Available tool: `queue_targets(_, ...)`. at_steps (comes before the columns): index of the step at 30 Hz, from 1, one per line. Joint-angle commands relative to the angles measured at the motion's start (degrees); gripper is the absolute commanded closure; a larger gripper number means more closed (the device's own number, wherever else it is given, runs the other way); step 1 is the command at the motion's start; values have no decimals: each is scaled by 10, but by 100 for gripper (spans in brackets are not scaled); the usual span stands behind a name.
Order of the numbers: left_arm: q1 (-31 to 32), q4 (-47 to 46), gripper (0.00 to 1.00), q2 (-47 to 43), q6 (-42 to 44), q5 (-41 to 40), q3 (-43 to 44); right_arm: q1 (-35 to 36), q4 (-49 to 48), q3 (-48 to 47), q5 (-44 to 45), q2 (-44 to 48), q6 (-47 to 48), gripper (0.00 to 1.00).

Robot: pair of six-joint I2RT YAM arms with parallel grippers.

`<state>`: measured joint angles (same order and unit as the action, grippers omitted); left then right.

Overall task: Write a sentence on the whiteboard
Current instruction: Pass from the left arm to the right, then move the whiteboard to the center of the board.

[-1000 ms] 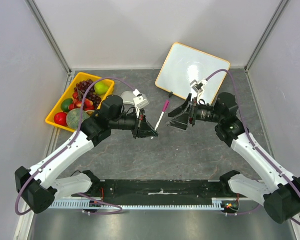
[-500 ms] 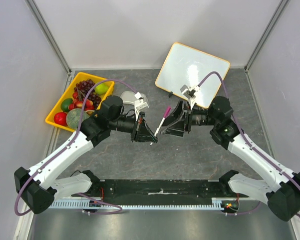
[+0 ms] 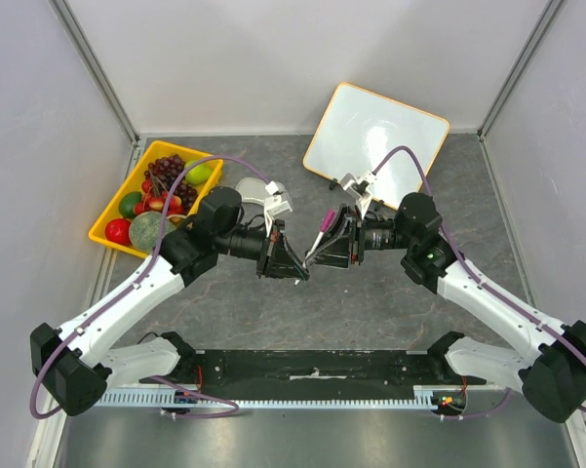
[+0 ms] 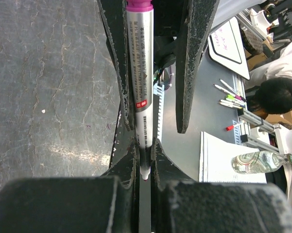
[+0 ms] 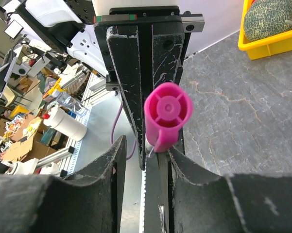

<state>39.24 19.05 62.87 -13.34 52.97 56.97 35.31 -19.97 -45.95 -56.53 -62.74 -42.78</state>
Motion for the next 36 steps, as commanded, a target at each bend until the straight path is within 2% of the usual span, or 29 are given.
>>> queue_targets(1, 0, -13, 98, -8, -5, 21, -6, 2, -60, 0, 6, 1, -32, 61)
queue_targets(7, 0, -10, 98, -9, 0, 16, -14, 2, -61, -5, -5, -5, -30, 65)
queue_targets(11, 0, -10, 98, -11, 3, 18, -18, 2, -25, -6, -5, -3, -6, 81)
queue_targets(14, 1, -9, 98, -13, 5, 18, -19, 2, -18, -5, -1, -1, 2, 100)
queue_targets(20, -1, -10, 97, -27, 3, -21, -27, 0, 39, -8, 45, 6, 44, 100)
queue_targets(21, -3, -13, 85, -30, 1, -30, -30, 0, 57, -11, 63, 7, 53, 100)
queue_targets(22, -5, -20, 69, -36, -4, -42, -34, -2, 76, -11, 80, 10, 61, 100)
queue_targets(23, -9, -29, 43, -42, -8, -58, -42, -6, 84, -7, 98, 13, 65, 100)
queue_targets(24, -14, -43, 25, -47, -19, -77, -52, -10, 90, -4, 115, 17, 65, 100)
queue_targets(26, -30, -74, 6, -49, -33, -95, -73, -26, 113, 5, 156, 26, 67, 100)
queue_targets(31, -80, -146, 2, 7, -71, -126, -91, -85, 177, 23, 230, 63, 79, 100)
queue_targets(36, -80, -157, 0, 131, -70, -216, -27, -126, 261, 25, 278, 110, 106, 100)
